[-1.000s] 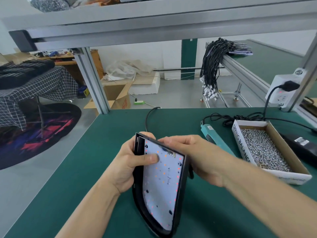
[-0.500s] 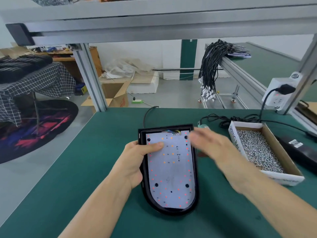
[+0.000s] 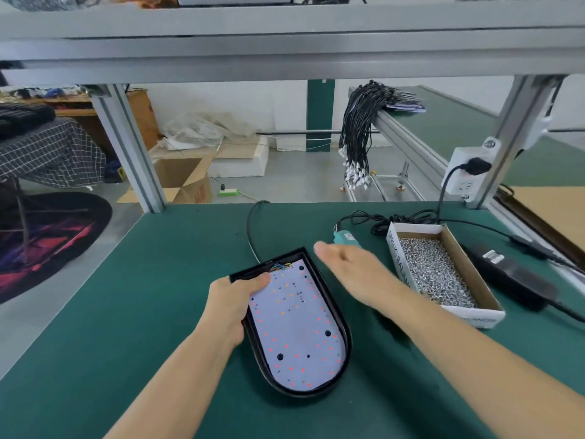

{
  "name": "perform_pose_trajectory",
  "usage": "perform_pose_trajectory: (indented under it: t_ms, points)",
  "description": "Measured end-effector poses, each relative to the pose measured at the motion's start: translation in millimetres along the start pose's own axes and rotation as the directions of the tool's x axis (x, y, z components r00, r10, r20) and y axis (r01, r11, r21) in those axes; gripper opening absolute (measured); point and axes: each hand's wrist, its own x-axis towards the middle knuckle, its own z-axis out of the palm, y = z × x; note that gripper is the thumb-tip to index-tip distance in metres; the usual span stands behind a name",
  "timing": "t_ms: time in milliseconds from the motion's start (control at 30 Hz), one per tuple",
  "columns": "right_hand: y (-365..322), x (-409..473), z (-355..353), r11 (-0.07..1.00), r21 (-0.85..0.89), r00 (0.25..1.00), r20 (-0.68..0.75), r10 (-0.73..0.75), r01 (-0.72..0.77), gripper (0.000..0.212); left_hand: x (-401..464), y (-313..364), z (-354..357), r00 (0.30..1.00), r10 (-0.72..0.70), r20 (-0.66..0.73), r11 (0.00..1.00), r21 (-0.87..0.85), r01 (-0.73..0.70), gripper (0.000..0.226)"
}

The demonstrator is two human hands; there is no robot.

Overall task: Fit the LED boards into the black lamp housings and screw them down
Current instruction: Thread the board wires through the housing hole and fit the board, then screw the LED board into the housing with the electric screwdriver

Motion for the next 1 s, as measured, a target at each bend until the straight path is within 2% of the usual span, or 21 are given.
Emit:
perform_pose_trajectory:
  t_ms: [33,67,133,200,267,367,400,433,467,500,567,633,667,733,800,867,933,1000]
  points:
    - [4,1,-12,0.991,-0.129,0.992,-0.119,-0.041,0.025,0.025,2,0,0,1.000,0.004,0.015,1.000,0.028,-0.004,0.008]
    - [9,2,-23,0.959,-0.284,0.985,-0.171,-0.038,-0.012,0.023,4,1,0,0.999,0.006,0.034,0.998,0.057,-0.008,0.007]
    - [18,3,-41,0.828,-0.536,0.985,-0.131,0.114,-0.167,0.040,4,2,3,0.997,0.009,0.072,0.995,0.094,-0.016,0.005]
    - [23,4,-43,0.766,-0.600,0.967,-0.054,0.249,-0.231,0.038,3,1,6,0.995,0.040,0.090,0.991,0.127,-0.052,0.005]
    - [22,6,-38,0.758,-0.611,0.959,-0.005,0.285,-0.228,0.028,2,1,9,0.993,0.077,0.085,0.982,0.163,-0.090,0.005]
    - [25,13,-33,0.731,-0.642,0.952,0.004,0.306,-0.232,0.031,-4,0,8,0.992,0.090,0.089,0.974,0.201,-0.107,0.005]
    - [27,15,-33,0.756,-0.604,0.947,0.004,0.321,-0.254,0.030,-6,0,7,0.990,0.098,0.102,0.970,0.213,-0.118,0.006]
    - [29,16,-34,0.826,-0.479,0.940,0.008,0.342,-0.297,0.026,-7,-1,7,0.986,0.107,0.126,0.965,0.226,-0.133,0.006]
    - [31,17,-36,0.897,-0.266,0.926,0.032,0.375,-0.354,0.019,-8,-1,8,0.981,0.118,0.154,0.960,0.237,-0.152,0.006]
    - [33,17,-38,0.915,-0.012,0.911,0.080,0.404,-0.404,0.014,-10,-1,9,0.975,0.127,0.183,0.954,0.246,-0.170,0.011]
    - [35,15,-49,0.818,0.379,0.901,0.161,0.402,-0.433,0.008,-13,-1,9,0.962,0.141,0.233,0.944,0.260,-0.201,0.024]
    - [35,9,-64,0.701,0.615,0.928,0.162,0.336,-0.361,0.013,-13,-1,9,0.960,0.143,0.240,0.945,0.255,-0.205,0.028]
    - [35,4,-72,0.652,0.693,0.945,0.149,0.290,-0.309,0.017,-13,-2,10,0.963,0.135,0.232,0.952,0.239,-0.190,0.026]
    - [34,-7,-90,0.571,0.798,0.976,0.092,0.198,-0.191,0.020,-14,-5,14,0.973,0.099,0.206,0.960,0.236,-0.148,0.038]
    - [33,-19,-112,0.494,0.869,0.992,-0.033,0.124,-0.033,0.019,-15,-8,20,0.981,0.094,0.168,0.939,0.314,-0.144,0.053]
    - [35,-29,-134,0.433,0.890,0.976,-0.200,0.090,0.142,0.020,-18,-5,24,0.978,0.143,0.153,0.877,0.438,-0.197,0.064]
    - [42,-39,-151,0.418,0.872,0.945,-0.317,0.084,0.256,0.020,-22,3,27,0.961,0.235,0.144,0.735,0.620,-0.272,0.076]
    - [53,-47,-160,0.444,0.843,0.924,-0.374,0.081,0.302,0.021,-30,13,36,0.894,0.425,0.140,0.518,0.773,-0.367,0.080]
